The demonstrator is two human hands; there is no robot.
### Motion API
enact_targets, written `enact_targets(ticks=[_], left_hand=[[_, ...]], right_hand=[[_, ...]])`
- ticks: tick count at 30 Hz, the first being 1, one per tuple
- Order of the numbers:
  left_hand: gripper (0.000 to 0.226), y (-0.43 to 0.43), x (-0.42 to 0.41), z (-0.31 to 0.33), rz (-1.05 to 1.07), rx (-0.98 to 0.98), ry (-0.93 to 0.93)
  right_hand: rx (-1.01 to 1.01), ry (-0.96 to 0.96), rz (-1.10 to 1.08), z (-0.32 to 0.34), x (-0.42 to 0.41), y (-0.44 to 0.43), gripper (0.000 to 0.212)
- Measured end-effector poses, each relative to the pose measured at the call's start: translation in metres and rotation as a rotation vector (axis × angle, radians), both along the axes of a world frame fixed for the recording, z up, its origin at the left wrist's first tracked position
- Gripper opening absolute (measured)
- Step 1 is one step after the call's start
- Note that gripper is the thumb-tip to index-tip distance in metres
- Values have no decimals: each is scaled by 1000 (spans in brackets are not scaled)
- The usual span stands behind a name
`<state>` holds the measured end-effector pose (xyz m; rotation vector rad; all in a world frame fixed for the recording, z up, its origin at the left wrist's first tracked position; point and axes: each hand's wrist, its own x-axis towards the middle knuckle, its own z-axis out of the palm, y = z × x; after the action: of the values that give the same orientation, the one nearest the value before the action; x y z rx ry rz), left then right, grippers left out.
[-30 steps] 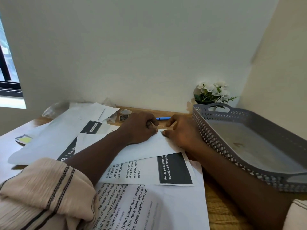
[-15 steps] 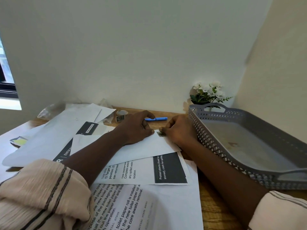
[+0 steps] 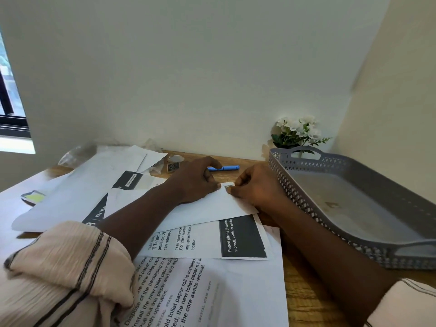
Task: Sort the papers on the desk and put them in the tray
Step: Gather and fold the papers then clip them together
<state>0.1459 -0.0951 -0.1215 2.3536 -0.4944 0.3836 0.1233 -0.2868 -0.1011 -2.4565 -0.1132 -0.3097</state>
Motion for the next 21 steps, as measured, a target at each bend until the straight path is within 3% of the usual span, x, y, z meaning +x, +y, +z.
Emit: enact_targets(ticks=[4, 6, 8, 11, 17, 21], left_hand=[[24, 0, -7, 9, 89, 212, -79], [44, -4, -15, 11, 226, 415, -135], [70, -9, -23, 9, 361, 498, -150], [66, -13, -27, 0, 370, 429, -135], [31, -4, -18, -4, 238, 200, -144], [24, 3, -16, -3, 162, 67, -153]], right_hand=[[40, -48, -21, -5, -2, -1, 13], [36, -88, -61, -11, 0, 0, 16], [1, -101, -86, -16, 1, 2, 11], [-35, -108, -94, -20, 3, 4, 2], [-70, -63, -73, -22, 13, 4, 40], [287, -9, -27, -19, 11, 3, 38]])
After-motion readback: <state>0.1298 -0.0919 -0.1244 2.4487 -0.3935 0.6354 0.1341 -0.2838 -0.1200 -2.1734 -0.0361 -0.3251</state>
